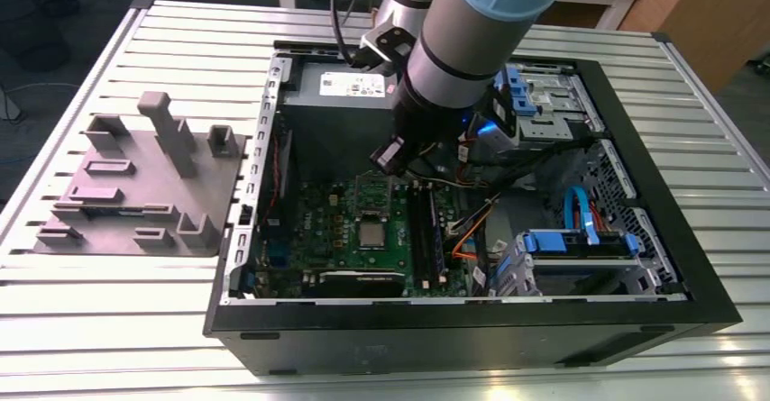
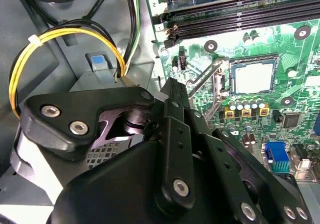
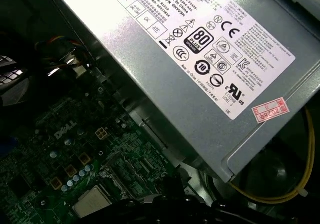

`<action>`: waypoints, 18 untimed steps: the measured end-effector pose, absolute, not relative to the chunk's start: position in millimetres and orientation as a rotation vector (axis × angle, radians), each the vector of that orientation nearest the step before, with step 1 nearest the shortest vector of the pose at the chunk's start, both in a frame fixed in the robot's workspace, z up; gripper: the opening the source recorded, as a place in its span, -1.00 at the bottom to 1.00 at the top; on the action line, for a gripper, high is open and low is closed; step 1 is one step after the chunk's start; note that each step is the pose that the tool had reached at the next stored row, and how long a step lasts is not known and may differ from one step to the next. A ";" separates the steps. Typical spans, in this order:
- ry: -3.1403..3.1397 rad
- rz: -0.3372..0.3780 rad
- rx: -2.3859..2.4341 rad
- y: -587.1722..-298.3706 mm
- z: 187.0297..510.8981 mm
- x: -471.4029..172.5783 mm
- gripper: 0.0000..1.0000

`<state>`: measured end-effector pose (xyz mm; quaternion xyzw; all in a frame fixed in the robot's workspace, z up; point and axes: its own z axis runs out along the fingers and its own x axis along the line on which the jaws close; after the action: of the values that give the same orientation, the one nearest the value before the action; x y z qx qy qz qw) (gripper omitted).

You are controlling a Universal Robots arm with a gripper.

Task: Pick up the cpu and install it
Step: 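Close the cpu cover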

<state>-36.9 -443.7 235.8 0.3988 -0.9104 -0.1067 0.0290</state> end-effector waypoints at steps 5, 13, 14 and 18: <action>-2.803 -0.328 1.240 -443.7 237.4 -36.9 -0.79; -2.796 -0.328 1.254 -443.7 239.9 -36.9 -0.79; -2.795 -0.328 1.256 -443.7 240.1 -36.9 -0.79; -2.791 -0.328 1.263 -443.7 240.5 -36.9 -0.79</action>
<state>-36.9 -443.7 240.5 0.4098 -0.9054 -0.1063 0.0302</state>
